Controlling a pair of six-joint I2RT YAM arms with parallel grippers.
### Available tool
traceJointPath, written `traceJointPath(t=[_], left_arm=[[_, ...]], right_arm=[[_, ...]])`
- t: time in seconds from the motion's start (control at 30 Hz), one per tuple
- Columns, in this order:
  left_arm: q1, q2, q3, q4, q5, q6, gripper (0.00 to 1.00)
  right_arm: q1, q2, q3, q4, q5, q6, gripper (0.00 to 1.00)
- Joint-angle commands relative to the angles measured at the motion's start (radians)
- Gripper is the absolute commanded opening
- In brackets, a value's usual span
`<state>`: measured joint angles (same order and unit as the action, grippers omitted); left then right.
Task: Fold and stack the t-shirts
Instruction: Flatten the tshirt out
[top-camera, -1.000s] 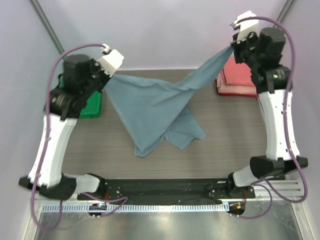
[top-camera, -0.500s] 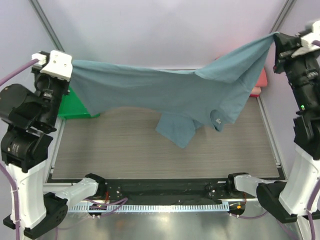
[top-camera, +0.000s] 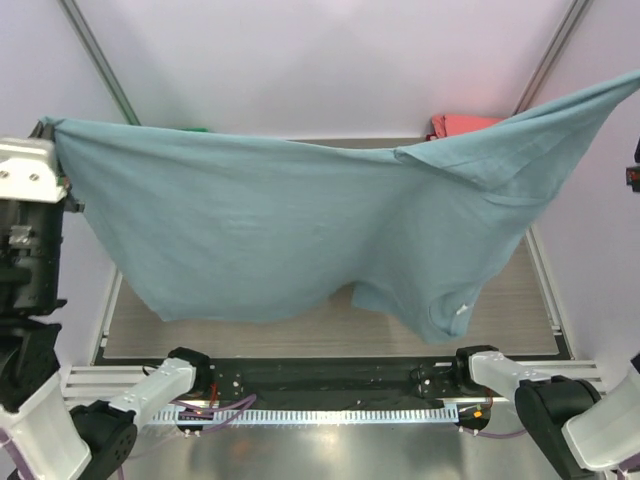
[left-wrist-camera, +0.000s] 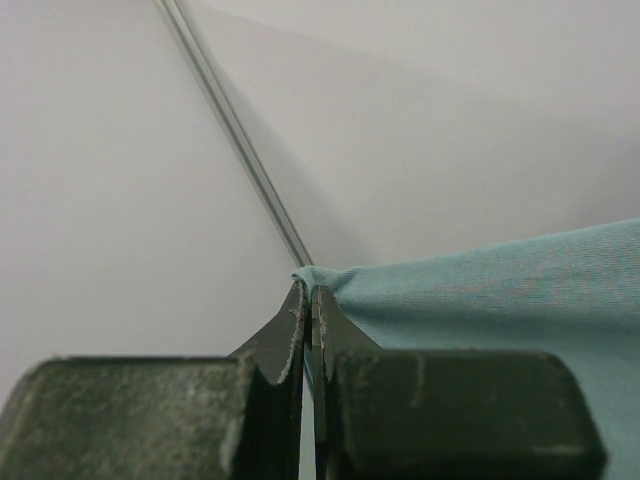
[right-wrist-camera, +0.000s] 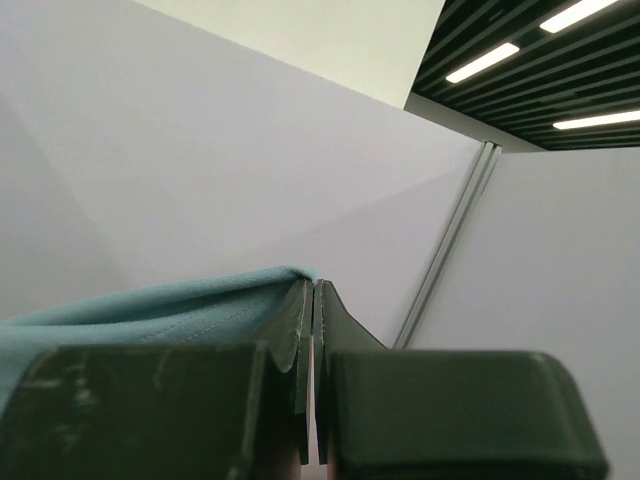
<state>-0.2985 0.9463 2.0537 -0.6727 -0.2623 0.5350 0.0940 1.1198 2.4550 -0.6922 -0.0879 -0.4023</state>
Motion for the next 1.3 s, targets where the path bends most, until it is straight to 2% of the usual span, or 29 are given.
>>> traceJointPath(t=[0.0,0.1,0.23,0.47,0.9,1.27], left_arm=[[0.009,0.091,-0.055,0.088,-0.04,0.058,0.0],[0.009,0.117,-0.079,0.209,-0.046,0.071,0.0],[0.009,0.184,0.014,0.2,-0.055,0.053,0.0],[0.009,0.155,0.02,0.18,-0.029,0.036,0.0],[0.082,-0.027,-0.023,0.073,0.071,-0.053,0.0],[0.088,-0.011,0.013,0.087,0.031,-0.015,0.0]], right_arm=[[-0.005,0.104,-0.042,0.164,0.042,-0.073,0.01],[-0.005,0.211,0.036,0.264,0.028,-0.09,0.01],[-0.005,0.281,0.096,0.318,0.011,-0.06,0.01],[-0.007,0.189,-0.027,0.342,0.013,-0.006,0.01],[-0.007,0.017,0.016,0.16,0.011,-0.009,0.01],[-0.02,0.051,0.098,0.158,0.008,-0.033,0.01]])
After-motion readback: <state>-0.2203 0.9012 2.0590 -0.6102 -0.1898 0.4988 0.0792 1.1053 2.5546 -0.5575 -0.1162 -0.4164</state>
